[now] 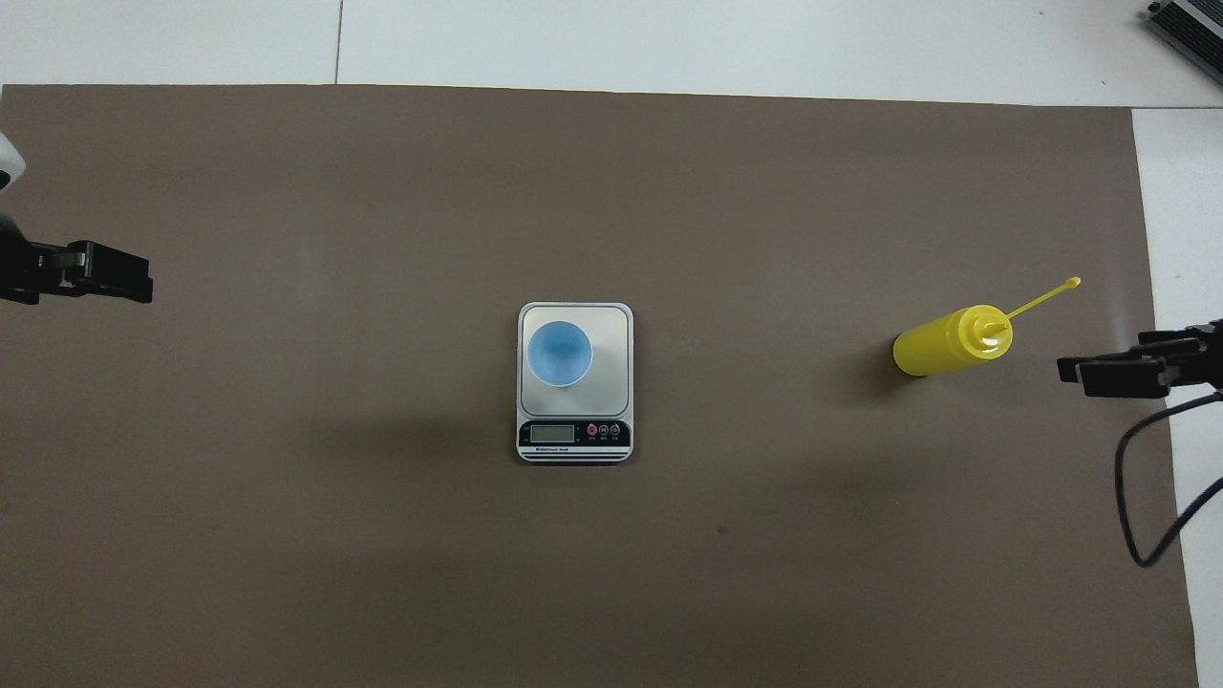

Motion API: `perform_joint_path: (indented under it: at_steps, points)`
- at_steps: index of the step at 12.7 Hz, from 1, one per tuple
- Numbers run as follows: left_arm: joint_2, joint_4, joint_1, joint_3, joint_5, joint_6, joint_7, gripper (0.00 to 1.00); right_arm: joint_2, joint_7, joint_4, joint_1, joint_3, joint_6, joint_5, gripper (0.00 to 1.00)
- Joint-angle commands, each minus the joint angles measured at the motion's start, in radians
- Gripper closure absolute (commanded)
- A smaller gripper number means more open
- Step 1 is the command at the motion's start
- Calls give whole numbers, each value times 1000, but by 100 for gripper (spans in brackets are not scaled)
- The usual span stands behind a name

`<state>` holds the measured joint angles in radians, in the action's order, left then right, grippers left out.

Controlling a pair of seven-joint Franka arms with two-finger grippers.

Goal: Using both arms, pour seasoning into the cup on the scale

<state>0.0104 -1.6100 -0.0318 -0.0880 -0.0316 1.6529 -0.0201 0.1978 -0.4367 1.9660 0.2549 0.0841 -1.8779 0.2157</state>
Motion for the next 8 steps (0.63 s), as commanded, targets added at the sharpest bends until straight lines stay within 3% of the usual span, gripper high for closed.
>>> perform_joint_path:
  at_steps: [1,3,5,8]
  points:
    - [-3,1,-7,-6,-5,-13,-9,0,-29,227,-82,-67,8,40,-99,0]
    - [-3,1,-7,-6,-5,-13,-9,0,-63,402,-154,-138,8,74,-208,0]
    - [-3,1,-7,-6,-5,-13,-9,0,-77,524,-206,-172,10,121,-239,0]
    - [-3,1,-7,-6,-5,-13,-9,0,-112,553,-281,-177,14,170,-260,0]
